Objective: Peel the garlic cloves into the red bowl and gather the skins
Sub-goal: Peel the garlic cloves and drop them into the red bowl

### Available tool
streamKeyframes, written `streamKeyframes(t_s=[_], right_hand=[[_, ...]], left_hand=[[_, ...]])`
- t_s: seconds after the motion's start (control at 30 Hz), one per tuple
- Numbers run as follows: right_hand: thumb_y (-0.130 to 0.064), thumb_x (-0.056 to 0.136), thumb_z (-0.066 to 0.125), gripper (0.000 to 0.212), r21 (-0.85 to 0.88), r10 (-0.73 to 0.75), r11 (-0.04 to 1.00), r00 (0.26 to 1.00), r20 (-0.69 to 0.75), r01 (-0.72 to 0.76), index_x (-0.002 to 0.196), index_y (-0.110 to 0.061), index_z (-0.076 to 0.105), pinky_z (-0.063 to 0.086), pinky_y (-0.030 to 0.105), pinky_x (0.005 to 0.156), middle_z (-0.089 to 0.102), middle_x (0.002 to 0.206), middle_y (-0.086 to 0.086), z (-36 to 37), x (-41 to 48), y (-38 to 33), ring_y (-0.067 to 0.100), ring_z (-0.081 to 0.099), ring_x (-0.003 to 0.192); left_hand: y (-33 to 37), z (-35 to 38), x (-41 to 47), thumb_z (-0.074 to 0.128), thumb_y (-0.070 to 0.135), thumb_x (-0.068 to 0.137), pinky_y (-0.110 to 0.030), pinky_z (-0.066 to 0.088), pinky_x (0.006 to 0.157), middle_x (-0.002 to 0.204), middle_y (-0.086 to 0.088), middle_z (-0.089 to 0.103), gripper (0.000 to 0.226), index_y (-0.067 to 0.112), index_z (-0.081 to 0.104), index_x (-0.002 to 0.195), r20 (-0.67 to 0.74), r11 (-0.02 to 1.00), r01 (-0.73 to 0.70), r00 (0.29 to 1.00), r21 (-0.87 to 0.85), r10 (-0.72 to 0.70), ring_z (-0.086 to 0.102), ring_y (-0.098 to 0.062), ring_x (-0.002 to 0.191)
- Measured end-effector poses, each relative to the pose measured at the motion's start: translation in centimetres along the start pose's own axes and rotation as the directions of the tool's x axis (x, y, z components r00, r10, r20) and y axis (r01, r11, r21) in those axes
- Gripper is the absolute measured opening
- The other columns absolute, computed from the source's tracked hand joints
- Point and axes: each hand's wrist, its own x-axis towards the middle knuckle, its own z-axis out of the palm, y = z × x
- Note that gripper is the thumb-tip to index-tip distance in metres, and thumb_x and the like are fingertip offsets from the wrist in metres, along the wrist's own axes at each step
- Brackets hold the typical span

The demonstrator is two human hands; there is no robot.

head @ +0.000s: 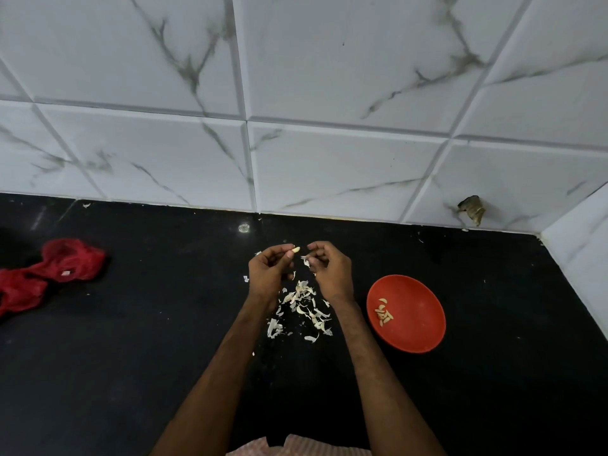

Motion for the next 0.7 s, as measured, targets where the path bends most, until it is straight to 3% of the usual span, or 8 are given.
streamKeyframes(t_s=[0.13, 0.33, 0.5, 0.57, 0.63, 0.7], right_hand=[[-0.006, 0.092, 0.068, 0.012, -0.053, -0.046, 0.997, 0.999, 0.022, 0.047, 0.099, -0.014, 0.074, 0.058, 0.027, 0.079, 0.071, 0.089, -0.01, 0.1, 0.0, -0.1, 0.002, 0.067, 0.082], [-0.012, 0.094, 0.068, 0.01, 0.095, -0.007, 0.995, 1.0, 0.014, 0.006, 0.102, -0.016, 0.072, 0.061, 0.032, 0.073, 0.071, 0.094, -0.006, 0.2, 0.1, -0.7, 0.01, 0.069, 0.085], [-0.016, 0.095, 0.068, 0.005, 0.203, 0.047, 0.978, 0.999, 0.018, -0.049, 0.097, -0.016, 0.073, 0.062, 0.035, 0.064, 0.072, 0.092, 0.002, -1.0, -0.6, -0.6, 0.017, 0.071, 0.082], [-0.013, 0.093, 0.07, 0.005, 0.187, 0.058, 0.981, 0.998, -0.013, -0.055, 0.095, -0.016, 0.073, 0.062, 0.033, 0.062, 0.073, 0.091, 0.001, -2.1, -0.8, -0.1, 0.016, 0.071, 0.082], [-0.009, 0.093, 0.069, 0.008, 0.189, 0.115, 0.977, 0.992, -0.059, -0.102, 0.096, -0.015, 0.073, 0.062, 0.033, 0.063, 0.073, 0.093, 0.002, -3.8, -0.9, 1.0, 0.017, 0.072, 0.085], [-0.006, 0.094, 0.067, 0.01, 0.193, 0.197, 0.966, 0.973, -0.118, -0.172, 0.1, -0.011, 0.073, 0.06, 0.029, 0.061, 0.073, 0.095, 0.002, -5.9, -1.1, 2.4, 0.018, 0.071, 0.087]], left_hand=[[0.0, -0.3, 0.0, 0.064, -0.002, 0.091, -0.022, 0.05, 0.053, 0.08, -0.005, 0.07, 0.014, 0.006, 0.071, 0.1, 0.016, 1.0, 0.011, 1.0, -0.017, -0.011, 0.06, -0.008, 0.064], [0.0, 0.1, -0.1, 0.066, -0.001, 0.091, -0.019, 0.049, 0.048, 0.076, 0.004, 0.073, 0.012, 0.003, 0.068, 0.102, 0.04, 0.999, 0.005, 0.999, 0.051, -0.007, 0.063, -0.003, 0.062], [0.0, 1.0, 0.0, 0.072, 0.001, 0.087, -0.019, 0.046, 0.043, 0.076, 0.001, 0.071, 0.01, 0.006, 0.067, 0.094, 0.079, 0.988, -0.04, 0.996, 0.152, 0.028, 0.062, -0.006, 0.059], [-0.6, 2.0, 0.0, 0.075, 0.004, 0.085, -0.022, 0.051, 0.048, 0.081, -0.004, 0.071, 0.012, 0.006, 0.068, 0.095, 0.126, 0.972, -0.07, 0.991, 0.222, 0.043, 0.066, -0.008, 0.066], [-1.7, 3.4, 0.1, 0.077, 0.008, 0.085, -0.03, 0.057, 0.064, 0.085, -0.007, 0.072, 0.01, 0.011, 0.07, 0.091, 0.171, 0.941, -0.103, 0.984, 0.321, 0.049, 0.068, -0.014, 0.075], [-3.3, 4.8, -0.1, 0.076, 0.017, 0.087, -0.031, 0.054, 0.069, 0.076, -0.001, 0.071, 0.008, 0.018, 0.07, 0.081, 0.188, 0.868, -0.118, 0.982, 0.482, 0.029, 0.064, -0.011, 0.07]])
